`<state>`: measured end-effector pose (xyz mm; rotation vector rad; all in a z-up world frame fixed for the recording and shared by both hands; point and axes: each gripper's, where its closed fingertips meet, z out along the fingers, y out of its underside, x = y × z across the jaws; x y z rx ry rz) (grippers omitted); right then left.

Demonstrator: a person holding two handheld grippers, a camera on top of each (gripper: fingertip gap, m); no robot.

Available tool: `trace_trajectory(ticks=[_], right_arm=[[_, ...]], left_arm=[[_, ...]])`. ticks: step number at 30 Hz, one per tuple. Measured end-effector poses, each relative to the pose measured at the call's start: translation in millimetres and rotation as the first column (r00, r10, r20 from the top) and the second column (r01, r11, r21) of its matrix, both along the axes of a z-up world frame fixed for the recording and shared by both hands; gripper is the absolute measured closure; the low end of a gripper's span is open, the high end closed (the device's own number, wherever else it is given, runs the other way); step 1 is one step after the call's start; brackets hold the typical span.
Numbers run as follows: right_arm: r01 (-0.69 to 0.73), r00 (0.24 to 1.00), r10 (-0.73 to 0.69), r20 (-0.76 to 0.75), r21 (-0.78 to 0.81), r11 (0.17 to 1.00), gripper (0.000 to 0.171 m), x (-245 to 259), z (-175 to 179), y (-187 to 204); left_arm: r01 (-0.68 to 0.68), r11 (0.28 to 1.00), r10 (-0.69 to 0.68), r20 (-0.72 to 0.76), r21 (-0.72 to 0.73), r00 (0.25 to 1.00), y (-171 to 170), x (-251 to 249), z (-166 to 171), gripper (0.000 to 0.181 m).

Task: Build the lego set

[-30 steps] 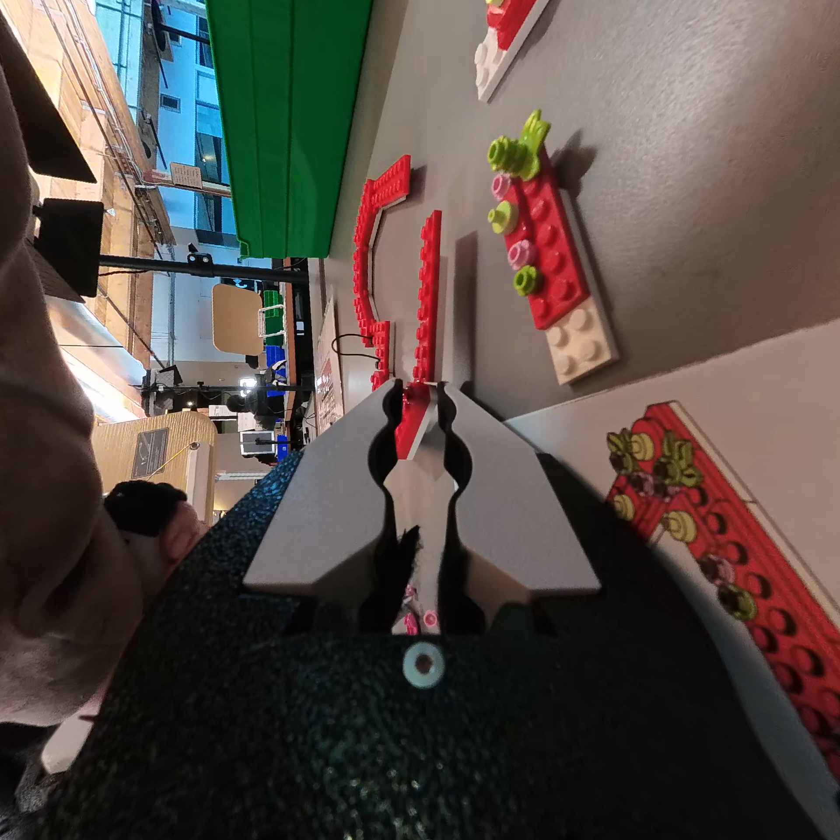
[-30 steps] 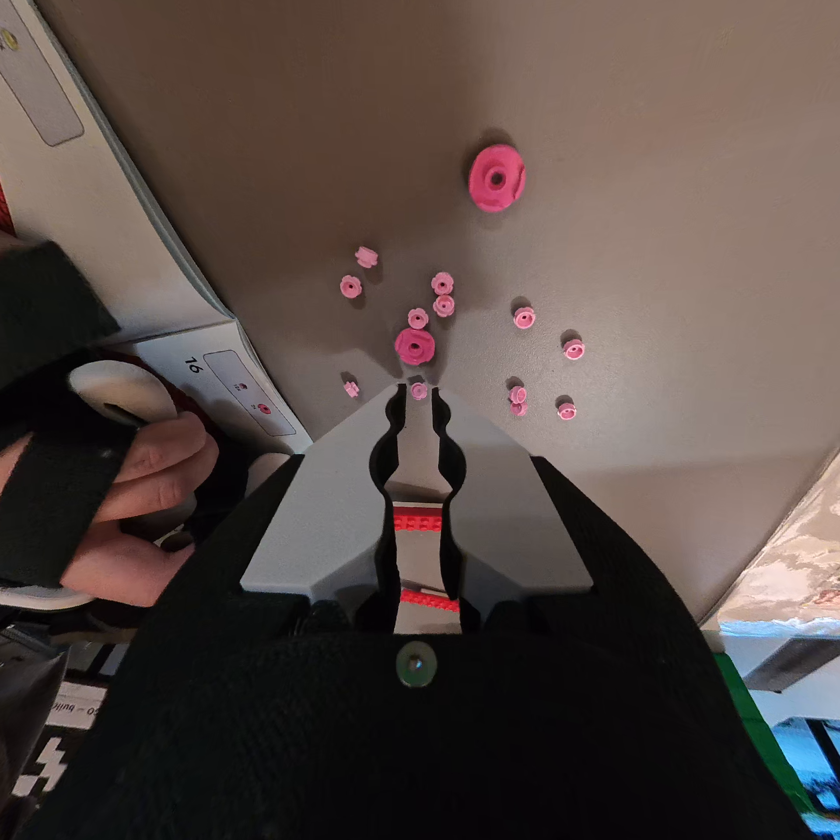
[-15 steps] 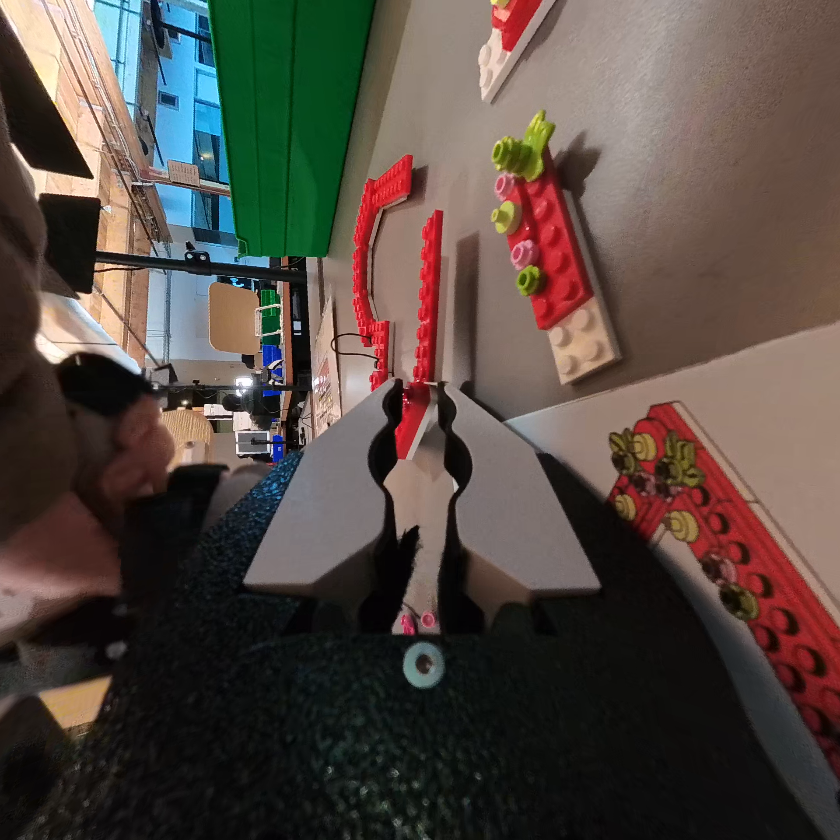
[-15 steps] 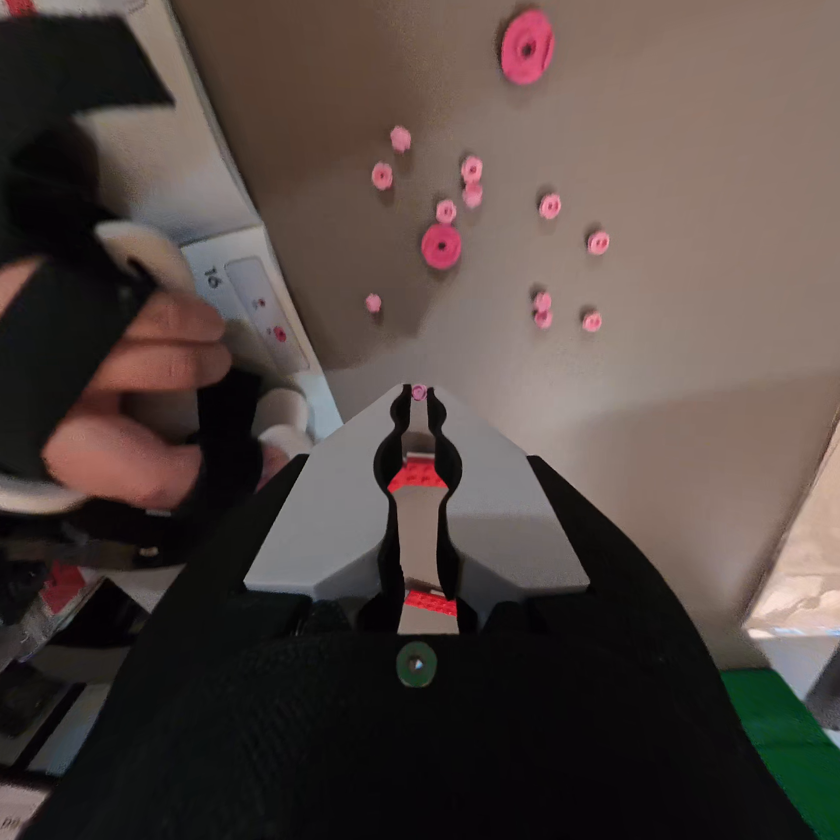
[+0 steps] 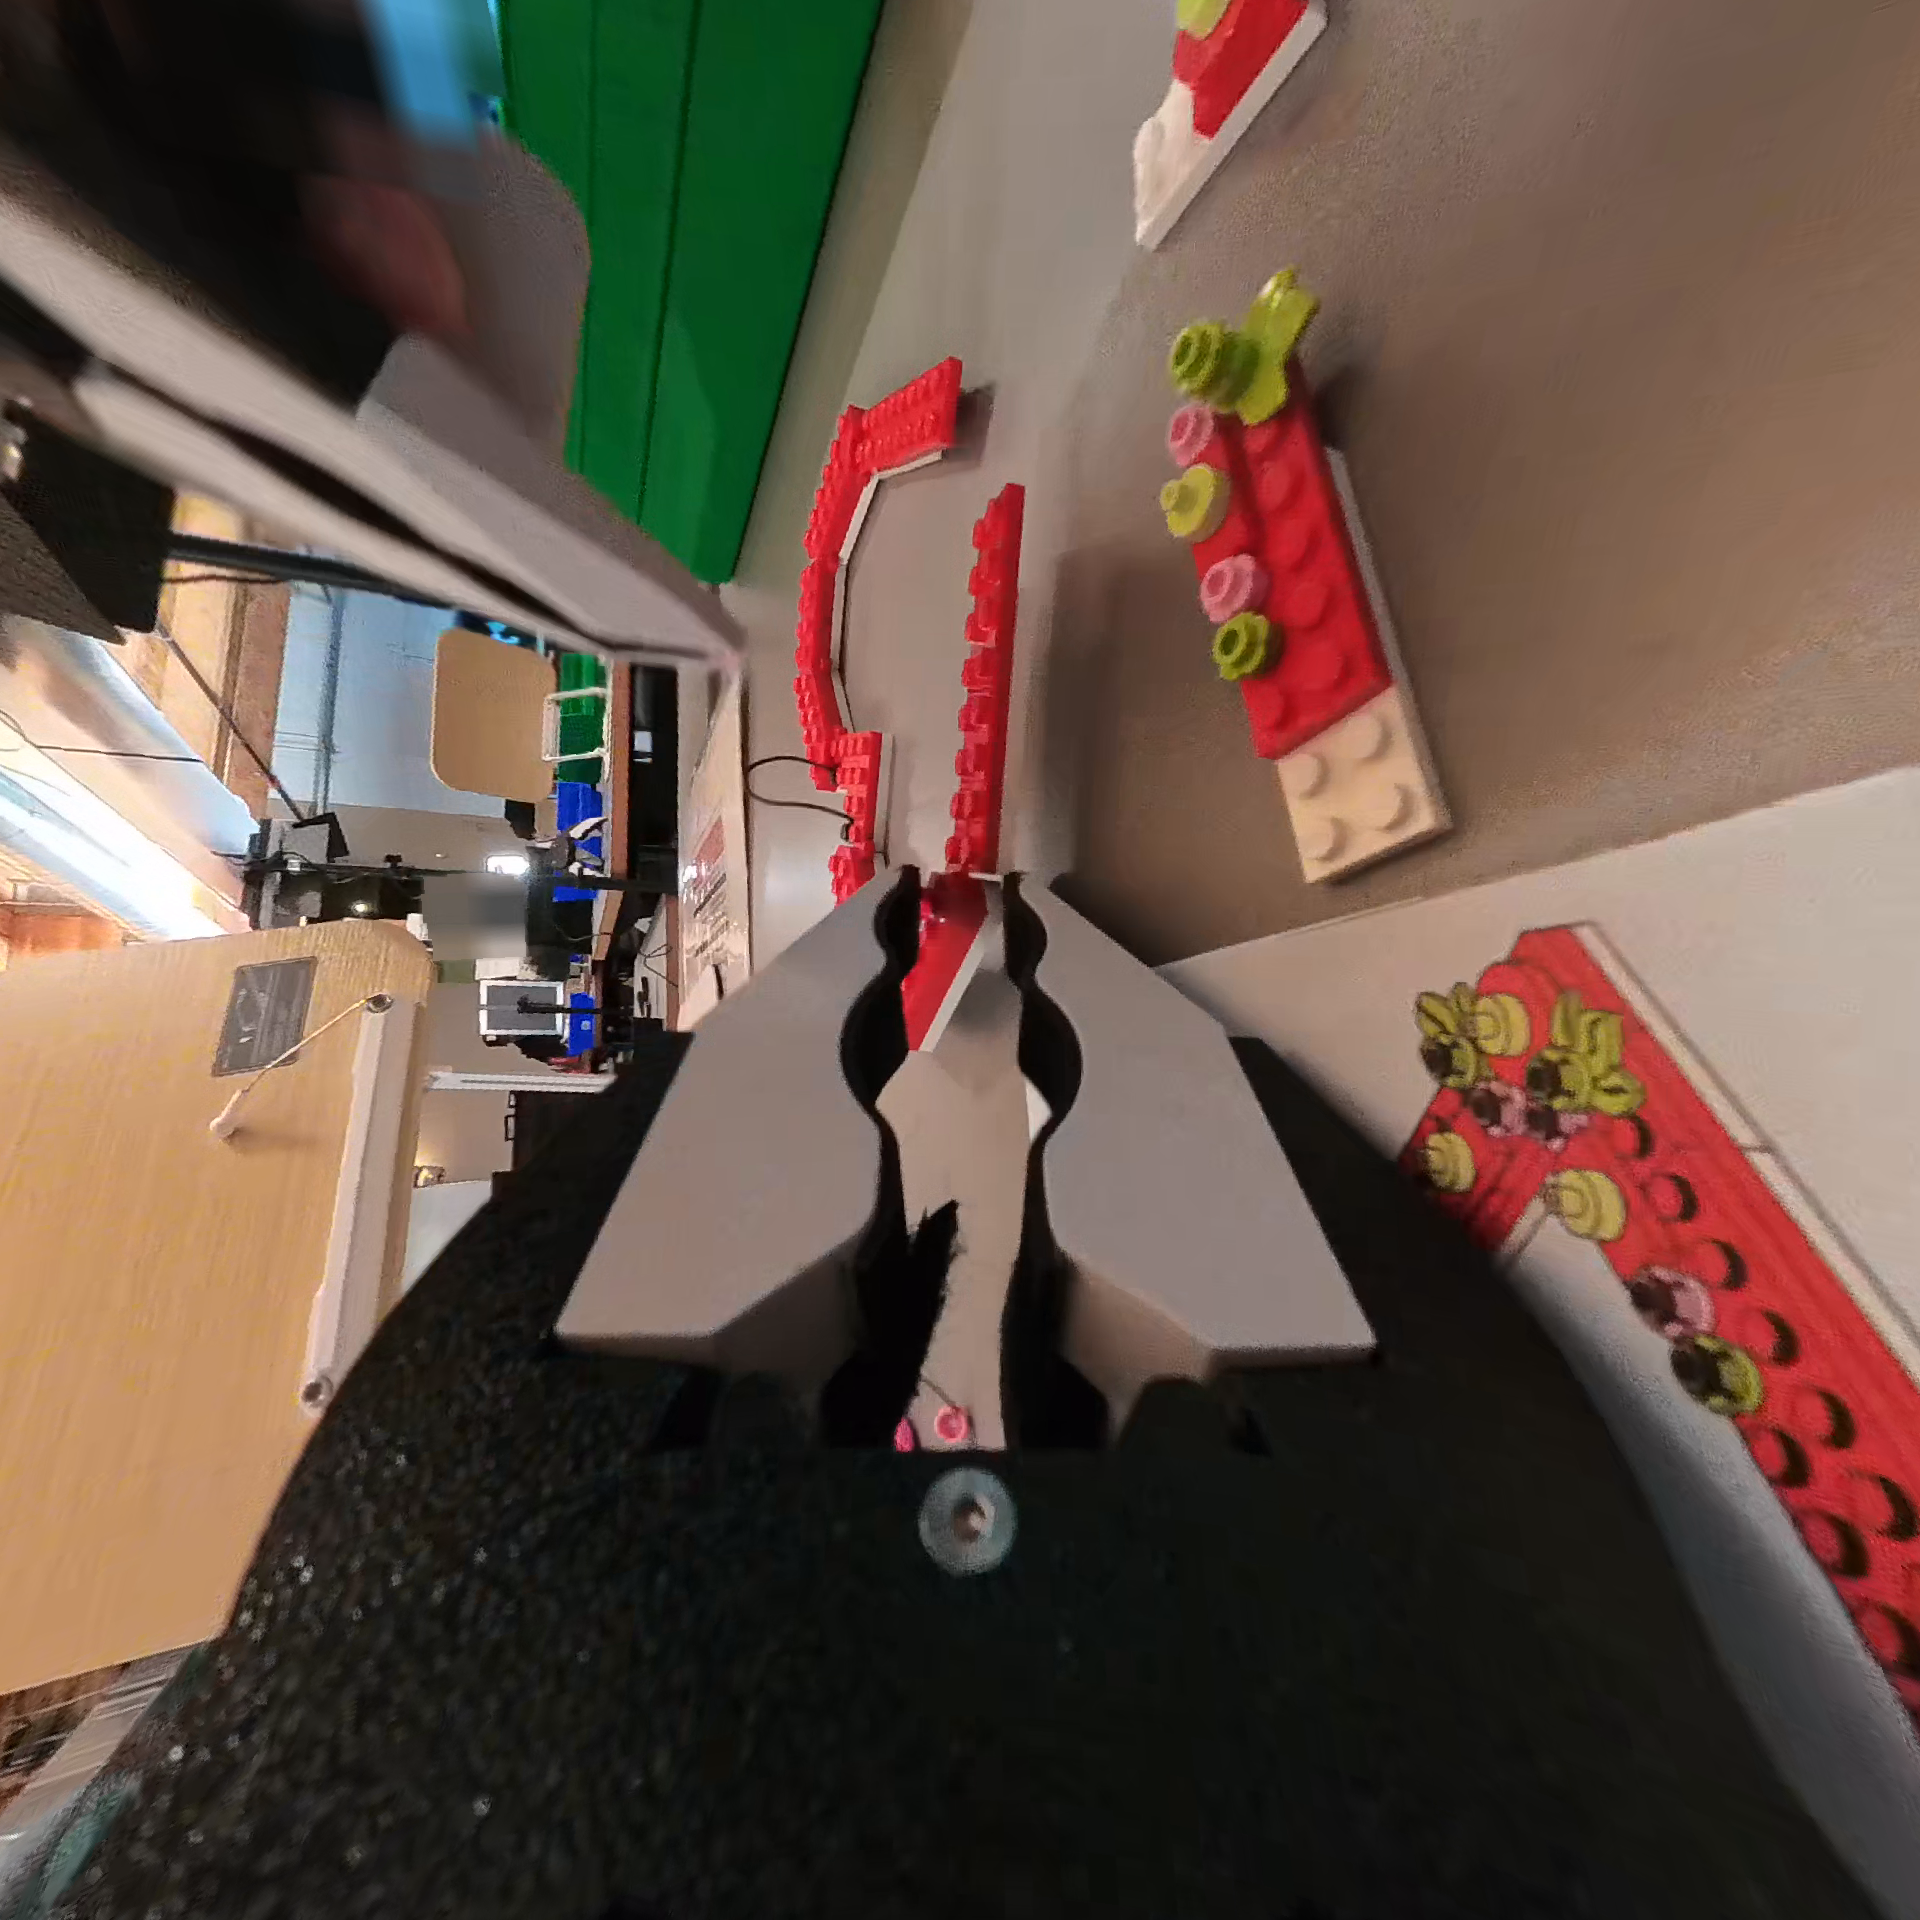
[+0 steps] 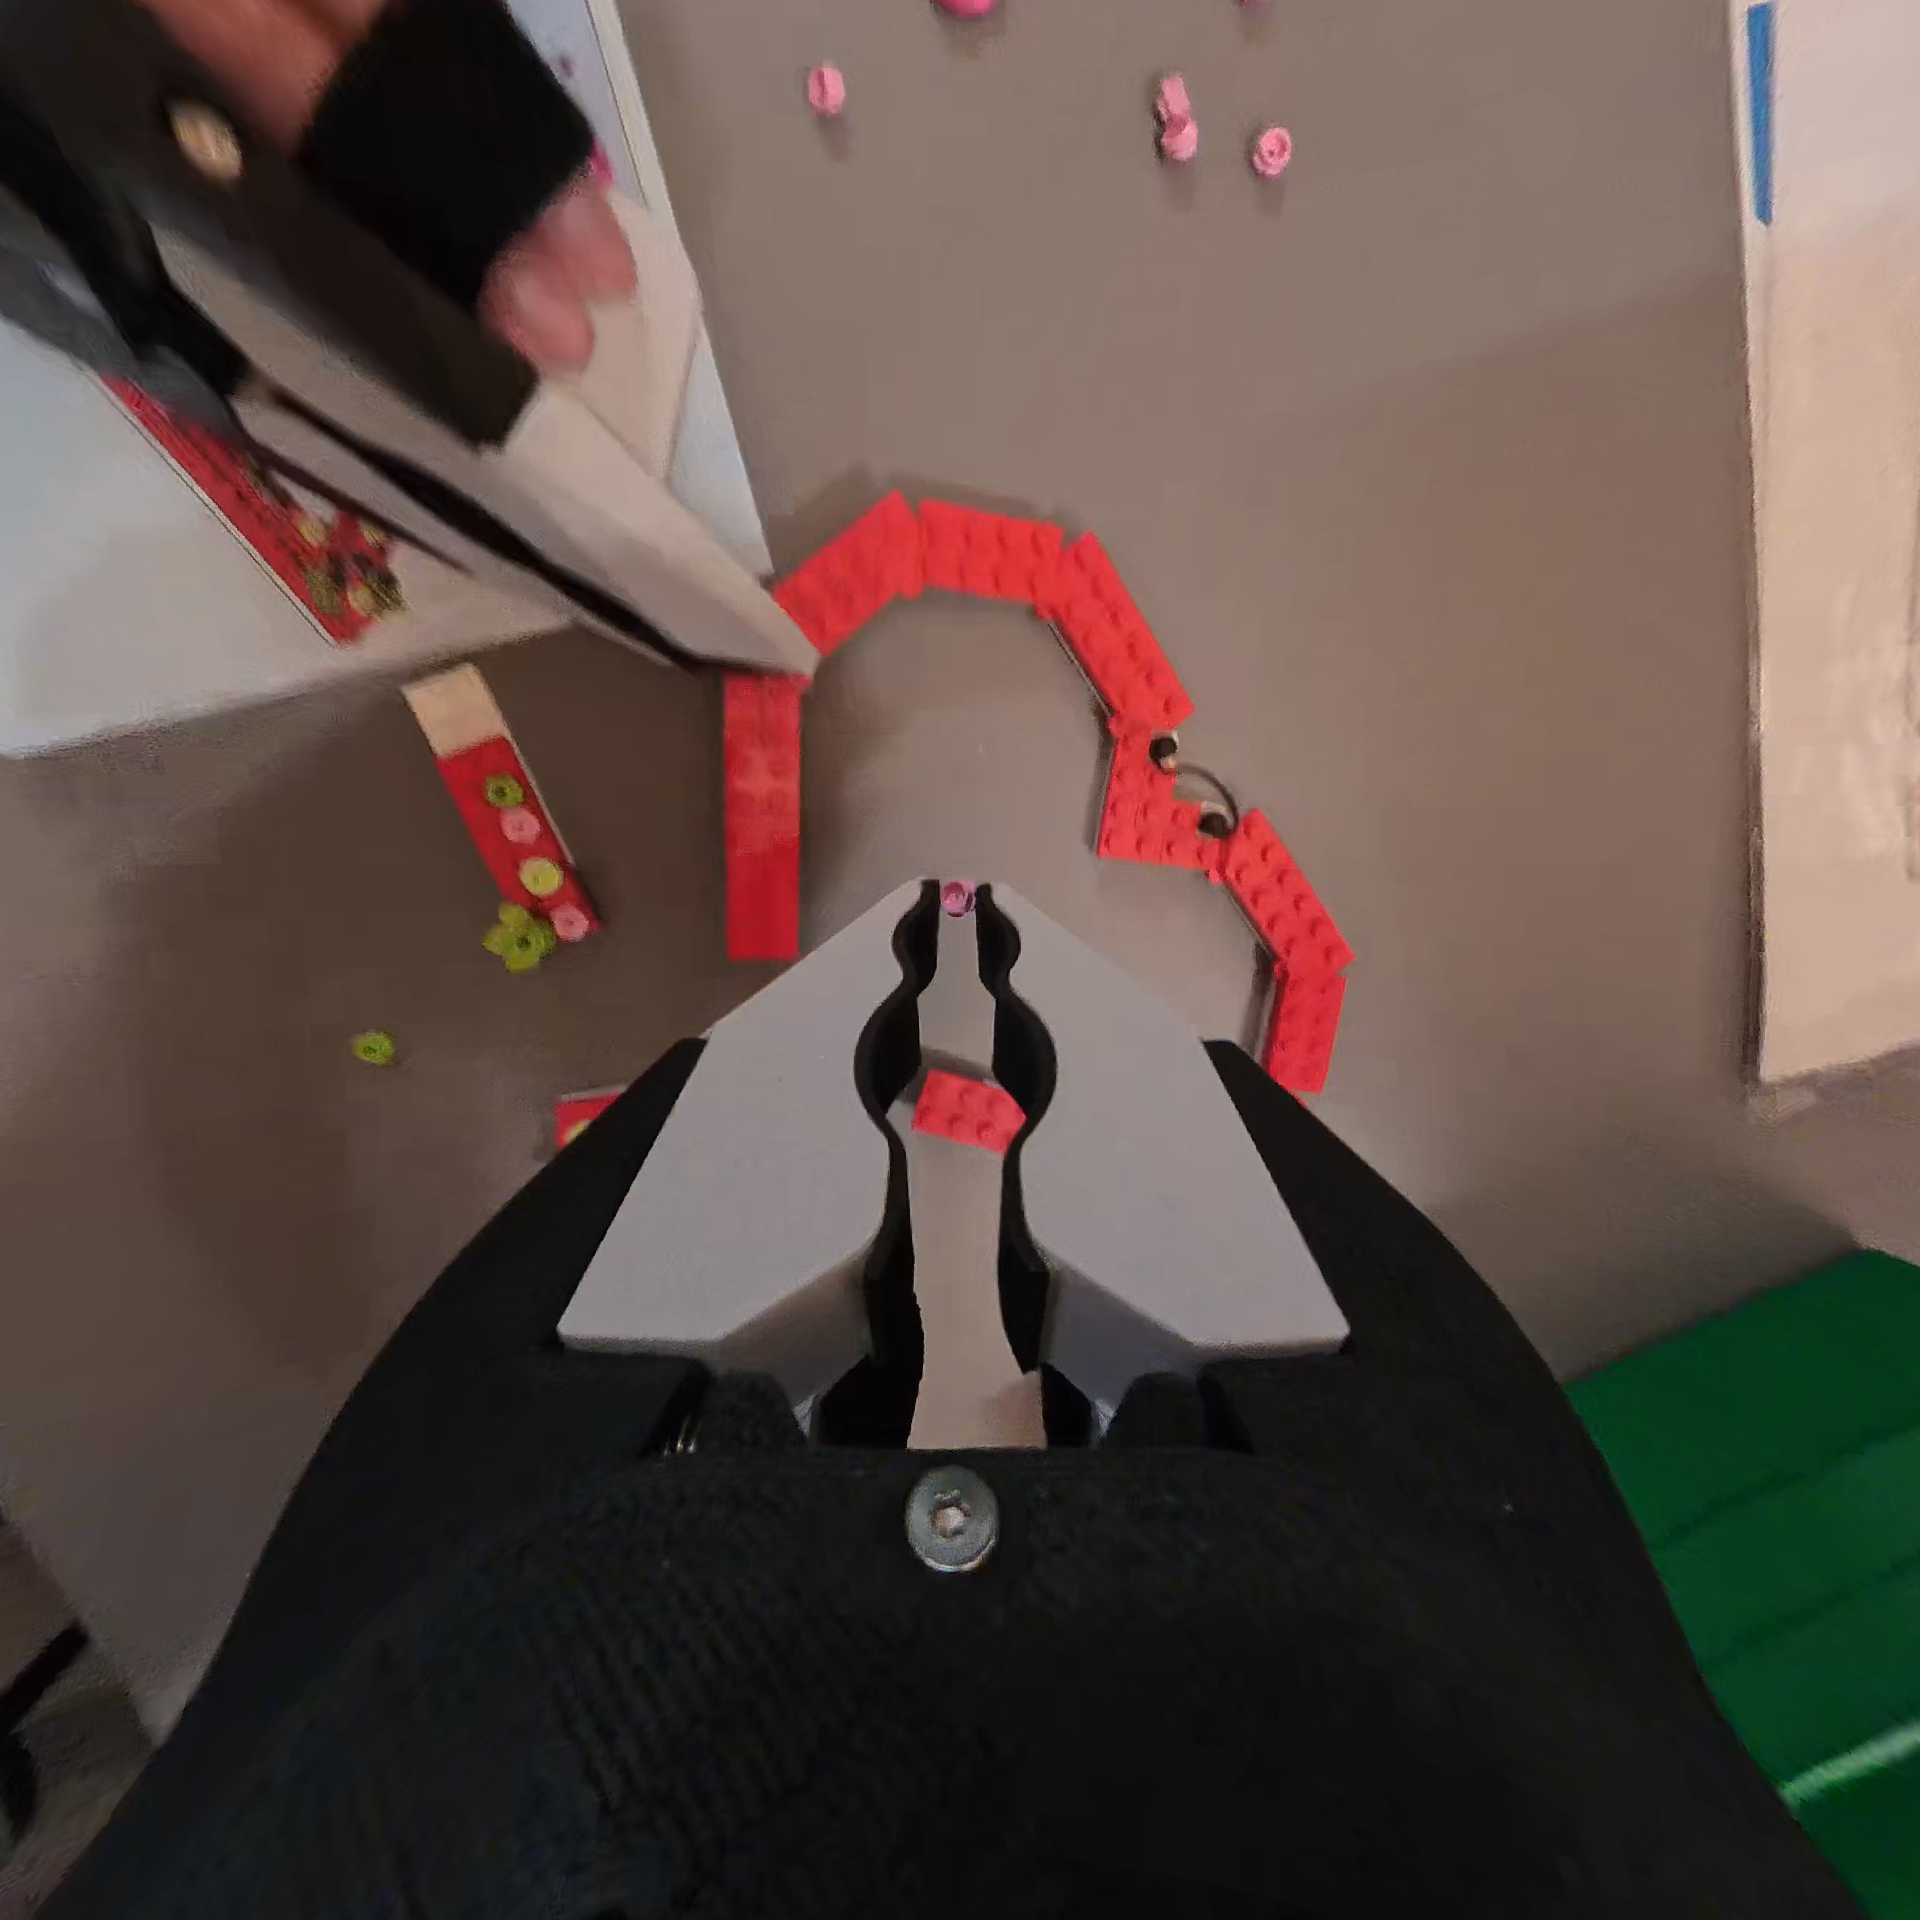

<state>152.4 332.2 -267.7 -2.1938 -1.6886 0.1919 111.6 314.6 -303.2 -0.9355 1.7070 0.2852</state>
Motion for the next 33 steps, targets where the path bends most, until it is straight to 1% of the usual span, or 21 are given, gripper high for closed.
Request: trace_trajectory(ticks=[1, 3, 7, 8, 10, 13, 16, 18, 22, 26, 30, 31, 33], right_arm=[[-0.006, 1.000, 0.006, 0.008, 0.030, 1.000, 0.166, 9, -1, -1], [-0.045, 0.998, 0.042, 0.037, 0.062, 0.997, 0.166, 24, -7, -6], [-0.127, 0.986, 0.105, 0.126, 0.177, 0.976, 0.166, 53, -18, -3], [-0.167, 0.981, 0.143, 0.133, 0.199, 0.966, 0.166, 57, -20, -5], [-0.265, 0.961, 0.233, 0.150, 0.257, 0.929, 0.166, 61, -22, -8], [-0.404, 0.913, 0.349, 0.213, 0.337, 0.851, 0.165, 70, -24, -11], [-0.462, 0.881, 0.363, 0.302, 0.392, 0.795, 0.166, 84, -23, -7], [-0.512, 0.846, 0.371, 0.382, 0.390, 0.765, 0.166, 94, -28, -7], [-0.650, 0.732, 0.418, 0.538, 0.368, 0.665, 0.167, 108, -34, -13], [-0.806, 0.557, 0.438, 0.705, 0.333, 0.489, 0.166, 111, -31, -15], [-0.914, 0.380, 0.449, 0.809, 0.253, 0.319, 0.166, 109, -36, -22], [-0.929, 0.346, 0.454, 0.821, 0.232, 0.288, 0.166, 109, -38, -24], [-0.947, 0.296, 0.464, 0.835, 0.195, 0.255, 0.166, 111, -43, -27]], left_arm=[[-0.001, 1.000, 0.001, 0.003, -0.007, 1.000, 0, 0, 0, 0.168], [0.000, 1.000, 0.000, 0.006, -0.012, 1.000, 0, 0, 0, 0.168], [0.001, 1.000, -0.001, 0.004, -0.010, 1.000, 0, 0, 0, 0.168], [0.000, 1.000, 0.000, 0.006, -0.013, 1.000, 0, 0, 0, 0.168], [0.000, 1.000, 0.000, 0.011, -0.021, 1.000, 0, 0, 0, 0.168], [-0.001, 1.000, 0.001, 0.015, -0.028, 1.000, 0, 0, 0, 0.168], [-0.001, 1.000, 0.001, 0.015, -0.029, 1.000, 0, 0, 0, 0.168], [0.000, 1.000, 0.001, 0.015, -0.029, 1.000, 0, 0, 0, 0.168], [-0.001, 1.000, 0.001, 0.015, -0.029, 1.000, 0, 0, 0, 0.167], [-0.001, 0.999, 0.001, 0.016, -0.032, 1.000, 0, 0, 0, 0.167], [-0.001, 0.999, 0.002, 0.016, -0.033, 1.000, 0, 0, 0, 0.167], [-0.001, 0.999, 0.002, 0.016, -0.033, 1.000, 0, 0, 0, 0.167], [-0.001, 0.999, 0.002, 0.016, -0.033, 1.000, 0, 0, 0, 0.167]])
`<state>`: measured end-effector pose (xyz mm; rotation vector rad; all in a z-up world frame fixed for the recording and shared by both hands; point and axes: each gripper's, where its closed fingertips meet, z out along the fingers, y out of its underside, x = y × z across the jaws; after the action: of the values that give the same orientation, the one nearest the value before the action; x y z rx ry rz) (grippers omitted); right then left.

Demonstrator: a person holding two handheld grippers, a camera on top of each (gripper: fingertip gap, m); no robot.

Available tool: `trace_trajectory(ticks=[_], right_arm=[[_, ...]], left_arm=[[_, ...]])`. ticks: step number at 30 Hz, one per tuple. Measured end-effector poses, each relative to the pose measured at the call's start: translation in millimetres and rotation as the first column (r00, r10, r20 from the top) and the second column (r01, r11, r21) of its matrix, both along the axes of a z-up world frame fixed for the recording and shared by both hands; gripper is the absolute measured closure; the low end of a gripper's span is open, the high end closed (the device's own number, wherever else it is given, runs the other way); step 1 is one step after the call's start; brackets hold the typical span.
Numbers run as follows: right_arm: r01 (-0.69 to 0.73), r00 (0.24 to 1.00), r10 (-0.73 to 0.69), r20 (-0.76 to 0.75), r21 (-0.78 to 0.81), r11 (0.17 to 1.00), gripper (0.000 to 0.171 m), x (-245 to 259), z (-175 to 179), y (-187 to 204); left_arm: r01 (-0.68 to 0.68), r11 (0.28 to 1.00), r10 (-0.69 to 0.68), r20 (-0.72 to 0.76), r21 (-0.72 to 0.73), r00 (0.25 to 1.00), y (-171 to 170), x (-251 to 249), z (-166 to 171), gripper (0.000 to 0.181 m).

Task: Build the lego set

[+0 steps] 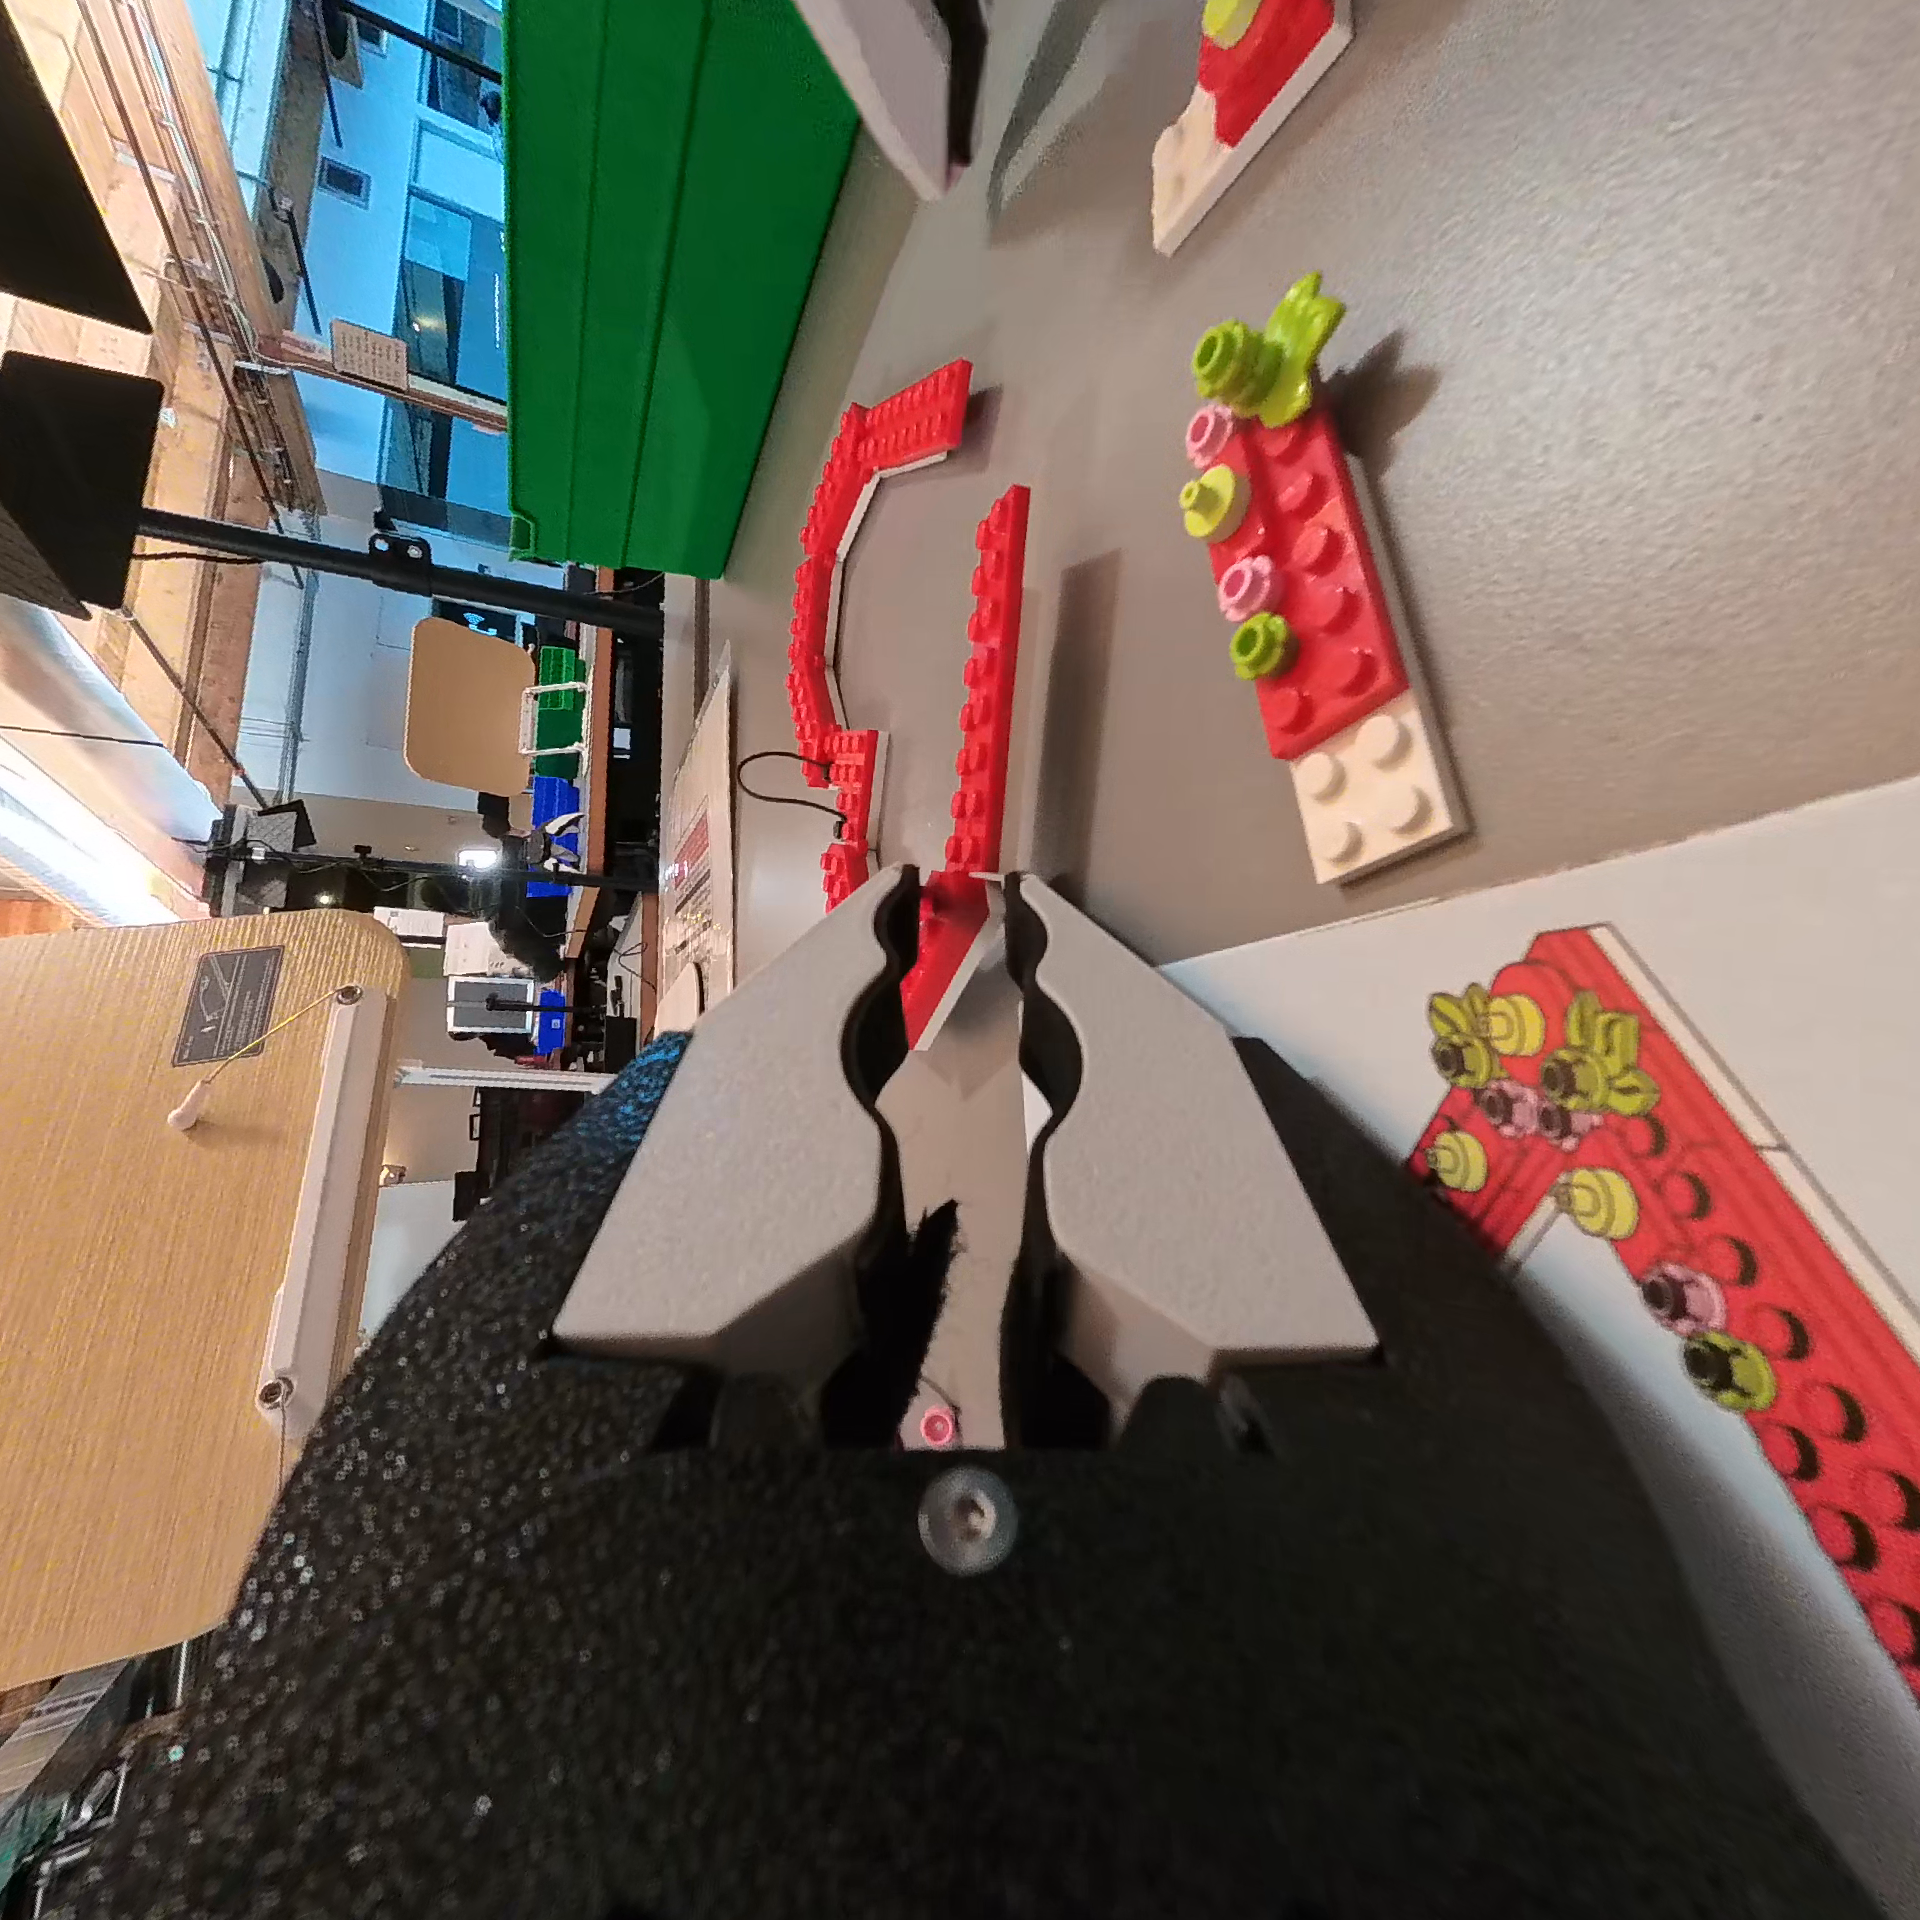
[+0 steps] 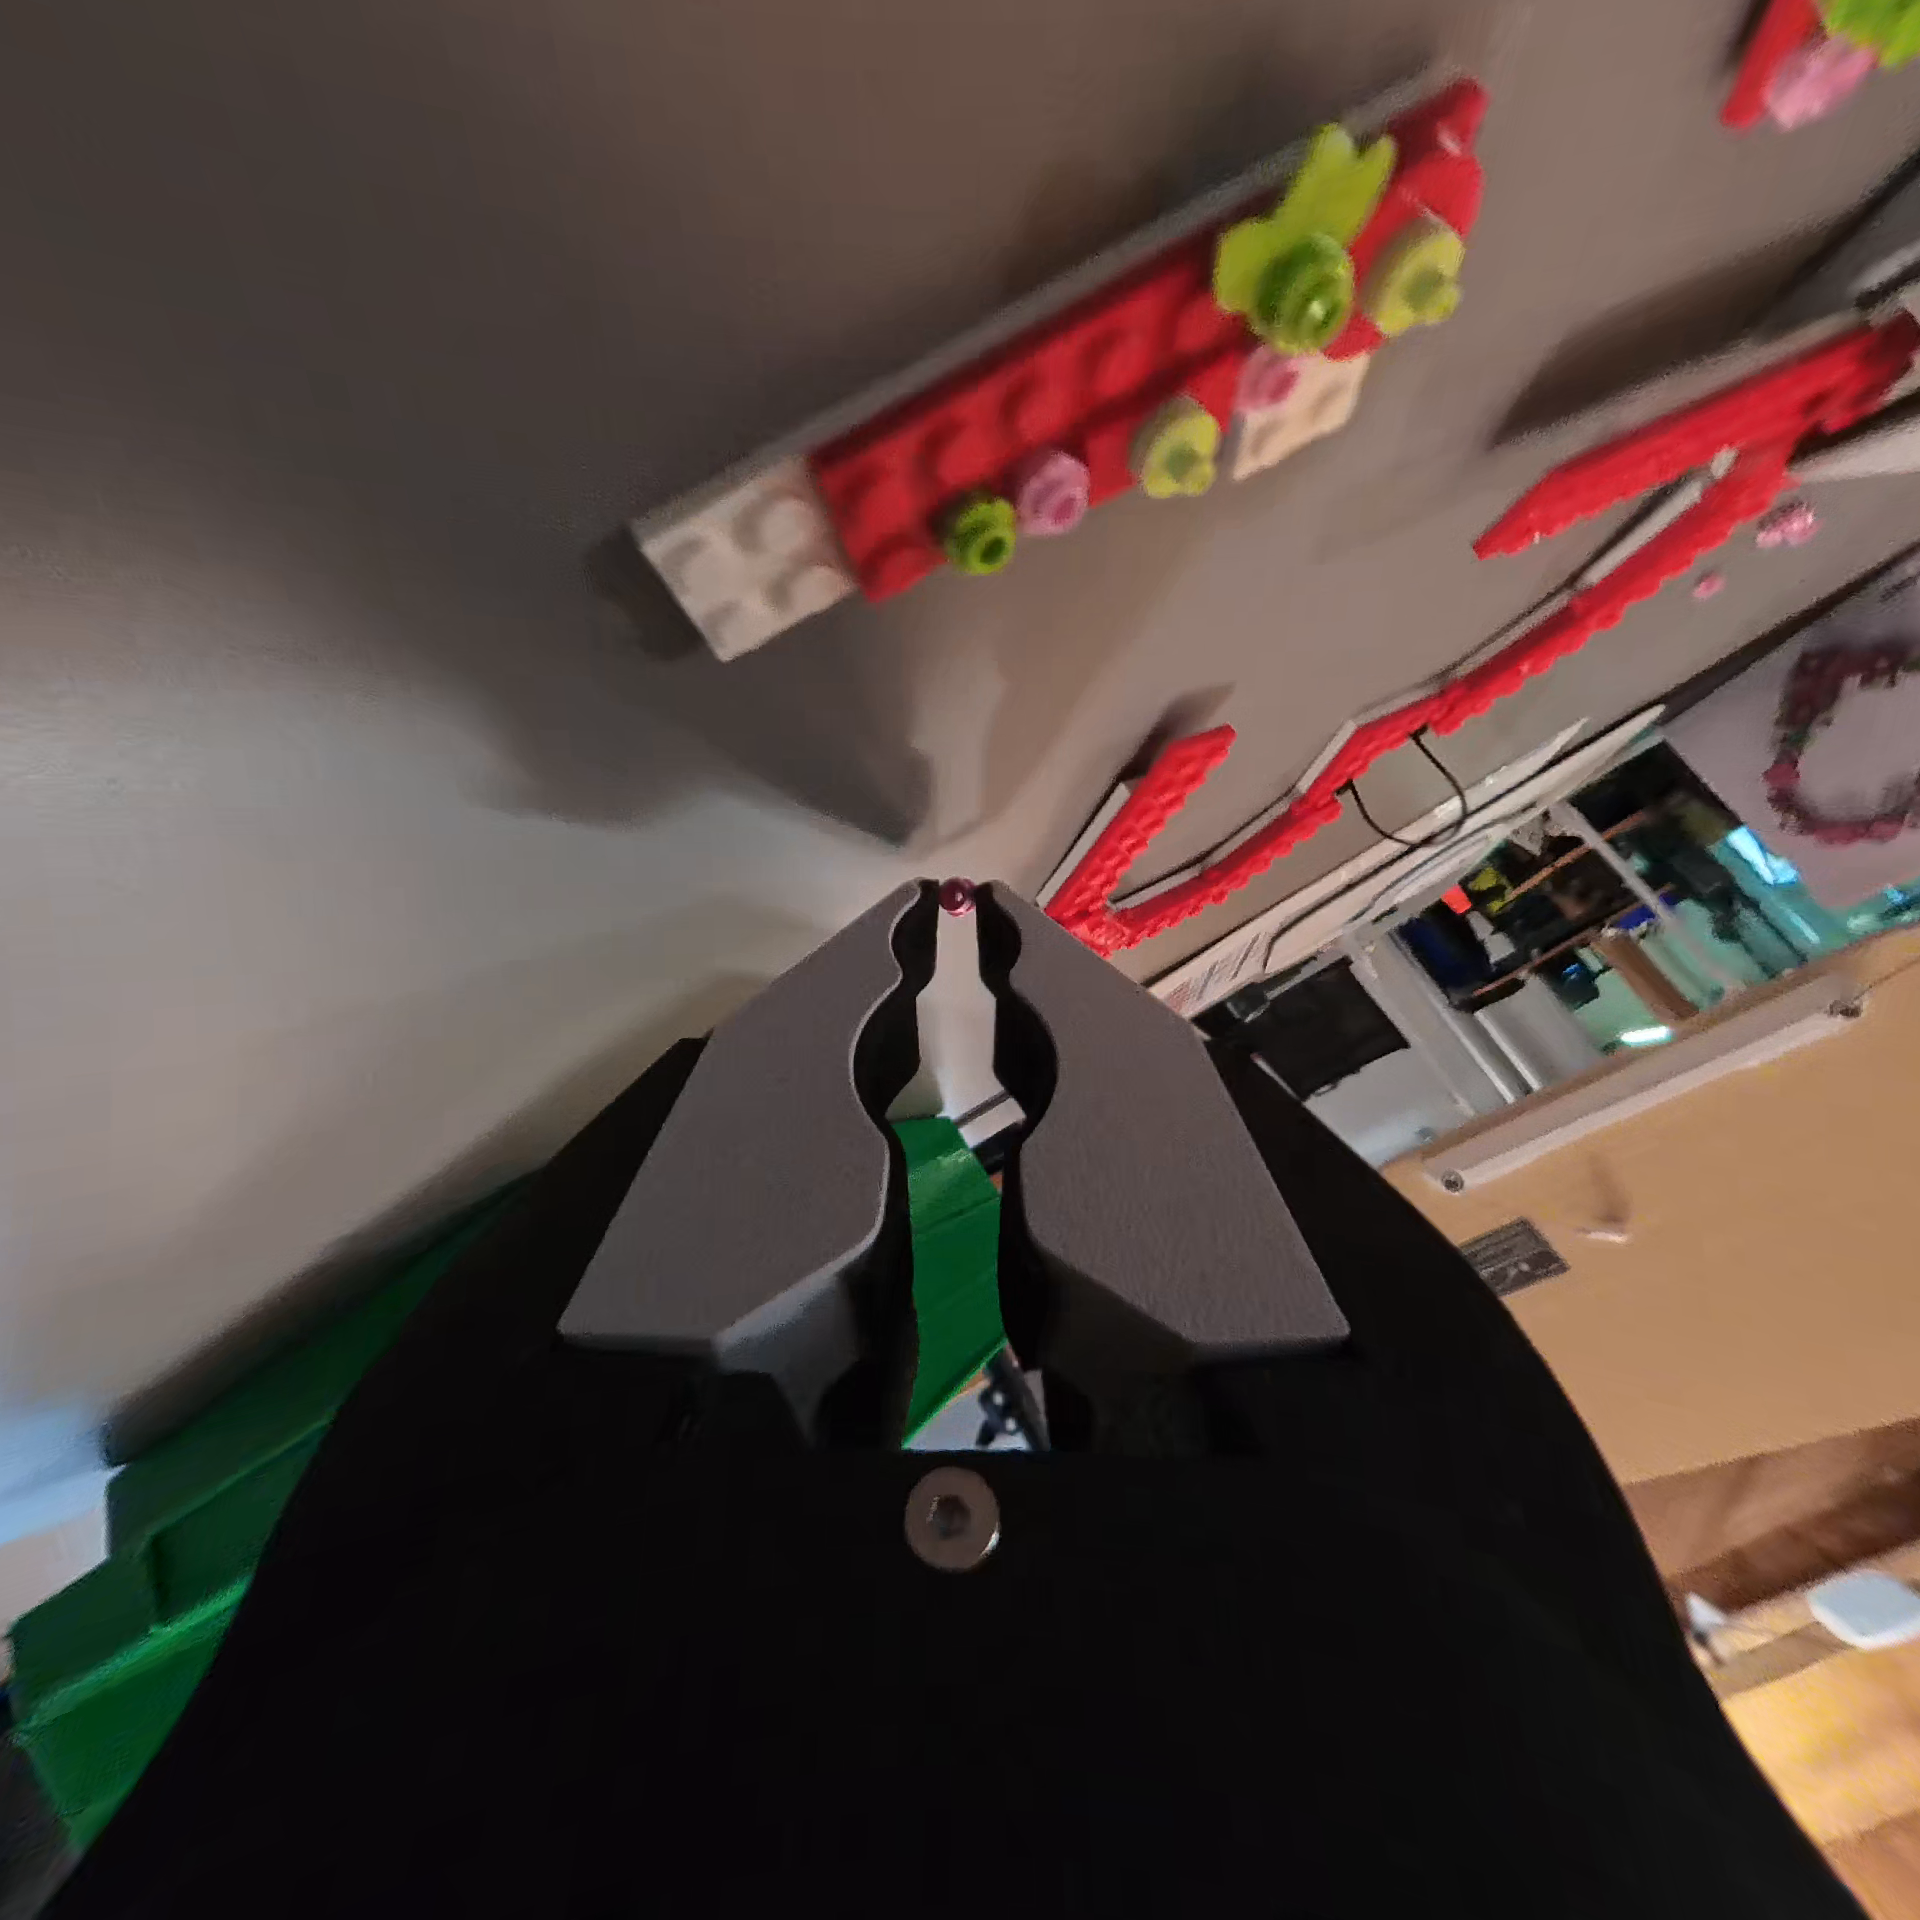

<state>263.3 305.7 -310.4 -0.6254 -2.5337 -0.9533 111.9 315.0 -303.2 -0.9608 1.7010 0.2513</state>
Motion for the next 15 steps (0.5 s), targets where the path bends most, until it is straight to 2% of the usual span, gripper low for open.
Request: trace_trajectory(ticks=[2, 5, 7, 9, 12, 14, 15], right_arm=[[-0.044, 0.999, 0.044, 0.031, 0.000, 0.999, 0.166, 0, -4, -3], [-0.109, 0.993, 0.108, 0.053, 0.024, 0.994, 0.156, -3, -2, -4], [-0.102, 0.994, 0.102, 0.029, 0.019, 0.995, 0.148, -5, 2, -6], [-0.073, 0.997, 0.073, -0.024, 0.010, 0.997, 0.146, -6, 9, -7], [0.082, 0.978, -0.095, -0.183, -0.078, 0.994, 0.148, 1, 18, -6], [0.233, 0.894, -0.302, -0.330, -0.232, 0.944, 0.154, 4, 22, -7], [0.296, 0.819, -0.418, -0.392, -0.335, 0.895, 0.155, 4, 23, -8]], left_arm=[[0.000, 1.000, 0.000, 0.000, 0.000, 1.000, 0, 0, 0, 0.167], [0.000, 1.000, 0.000, 0.000, -0.001, 1.000, 0, 0, 0, 0.167], [0.000, 1.000, 0.000, 0.000, -0.001, 1.000, 0, 0, 0, 0.167], [-0.001, 1.000, 0.001, 0.001, -0.001, 1.000, 0, 0, 0, 0.167], [0.000, 1.000, 0.000, 0.002, -0.003, 1.000, 0, 0, 0, 0.167], [0.000, 1.000, 0.000, 0.002, -0.005, 1.000, 0, 0, 0, 0.167], [0.000, 1.000, 0.000, 0.002, -0.005, 1.000, 0, 0, 0, 0.167]])
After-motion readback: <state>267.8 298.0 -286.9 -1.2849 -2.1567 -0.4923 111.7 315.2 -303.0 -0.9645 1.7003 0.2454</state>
